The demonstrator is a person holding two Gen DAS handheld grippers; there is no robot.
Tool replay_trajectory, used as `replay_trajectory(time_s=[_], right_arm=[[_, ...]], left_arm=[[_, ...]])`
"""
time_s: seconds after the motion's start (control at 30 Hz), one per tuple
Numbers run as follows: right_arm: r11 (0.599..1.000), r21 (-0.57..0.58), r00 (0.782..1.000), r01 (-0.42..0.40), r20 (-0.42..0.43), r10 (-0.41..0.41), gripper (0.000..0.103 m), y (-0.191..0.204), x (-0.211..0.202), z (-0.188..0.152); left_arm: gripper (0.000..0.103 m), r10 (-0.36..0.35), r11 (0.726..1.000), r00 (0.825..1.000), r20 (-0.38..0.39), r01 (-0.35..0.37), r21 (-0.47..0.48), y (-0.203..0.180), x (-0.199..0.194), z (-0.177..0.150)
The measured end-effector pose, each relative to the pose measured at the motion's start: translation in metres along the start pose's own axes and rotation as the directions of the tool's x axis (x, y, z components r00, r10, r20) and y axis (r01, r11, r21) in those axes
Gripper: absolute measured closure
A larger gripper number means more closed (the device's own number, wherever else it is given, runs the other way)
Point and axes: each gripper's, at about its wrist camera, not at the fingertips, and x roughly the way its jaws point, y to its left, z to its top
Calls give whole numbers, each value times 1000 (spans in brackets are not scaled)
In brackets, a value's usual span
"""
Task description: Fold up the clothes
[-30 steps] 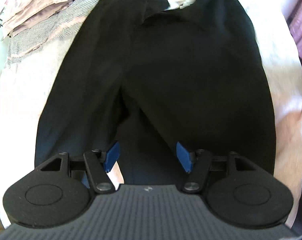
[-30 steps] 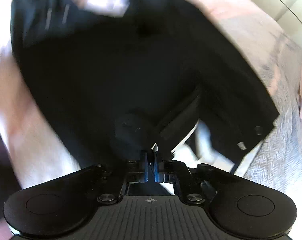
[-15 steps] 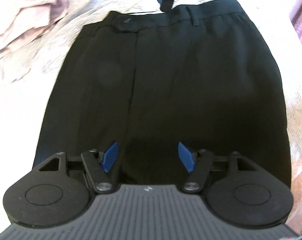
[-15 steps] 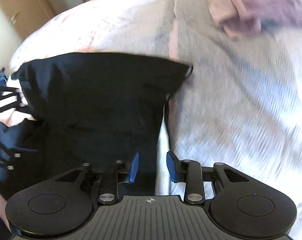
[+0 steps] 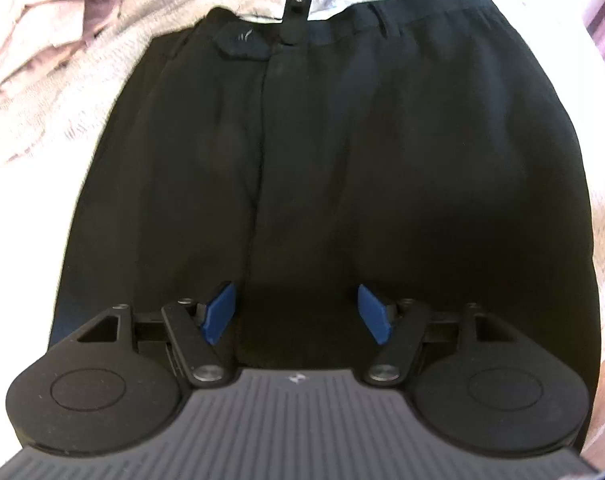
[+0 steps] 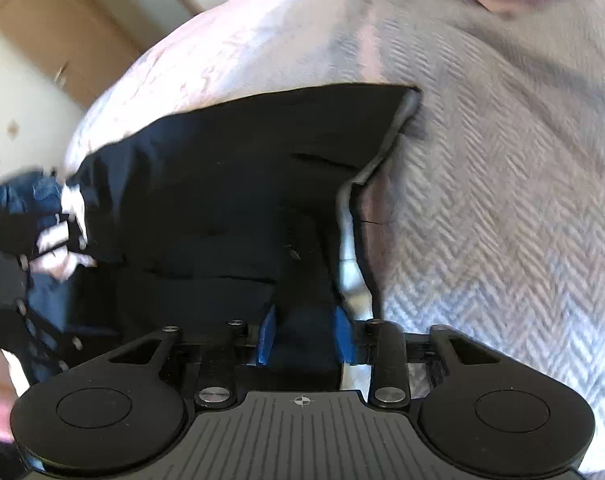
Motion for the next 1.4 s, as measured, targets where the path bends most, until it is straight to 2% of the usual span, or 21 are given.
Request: replay_trajectory(time_s=[0.13,0.2,0.23,0.33,0.43,0.53,0.6,0.7,0.73,0.77,0.8,0.87,1.0,1.1,1.13,1.2,1.3,1.4], right_arm=[[1000,-13,1000,-20,20,20,96,0,-24,9],[999,-14,998,32,45,-32,103,0,-30,14],[999,-3,997,51,62,-51,103,-1,-33,16],[998,59,995,15,97,-20,103,-9,-36,23],[997,74,995,0,101,-8,103,-8,-36,23],[996,89,995,18,100,-27,89,-9,-37,14],[995,84,994,49,98,-57,43,-11,-33,6],[994,90,993,68,91,-76,42,-16,-23,-6],[993,105,993,60,95,-70,42,-18,-20,-9],[991,119,993,52,100,-64,42,-20,-18,-12],[989,140,992,39,113,-55,42,-22,-17,-15],[984,180,989,14,144,-40,42,-27,-18,-18],[981,192,983,2,178,-37,42,-29,-25,-19],[974,224,976,-30,219,-21,42,-35,-25,-13],[971,235,975,-40,224,-14,42,-37,-21,-10],[970,241,976,-41,218,-12,42,-38,-13,-4],[975,221,981,4,189,-47,42,-36,-7,0],[971,230,978,57,183,-101,42,-32,-17,-9]], left_arm=[[38,-3,995,998,70,10,-94,35,2,15],[38,5,991,996,90,7,-131,59,8,22],[38,6,989,995,98,9,-146,73,12,26],[38,-2,984,991,134,26,-174,124,25,44],[38,-30,984,988,155,56,-171,170,42,64],[35,-108,979,982,152,132,-153,210,74,90],[35,-182,974,976,119,195,-111,224,100,107],[35,-243,970,969,53,244,-12,221,124,122],[42,-264,964,964,35,264,3,220,131,124],[54,-288,958,957,22,288,12,222,135,127],[88,-298,954,954,13,298,27,223,134,129],[96,-269,962,961,64,266,56,234,119,126],[97,-199,980,966,167,200,14,264,90,112],[97,-199,979,959,202,204,-6,270,92,102],[97,-201,978,957,209,209,-16,271,94,101],[97,-178,981,964,197,189,-37,268,100,104],[97,-126,989,981,151,136,-55,259,119,113],[96,-78,993,987,144,91,-82,257,117,112]])
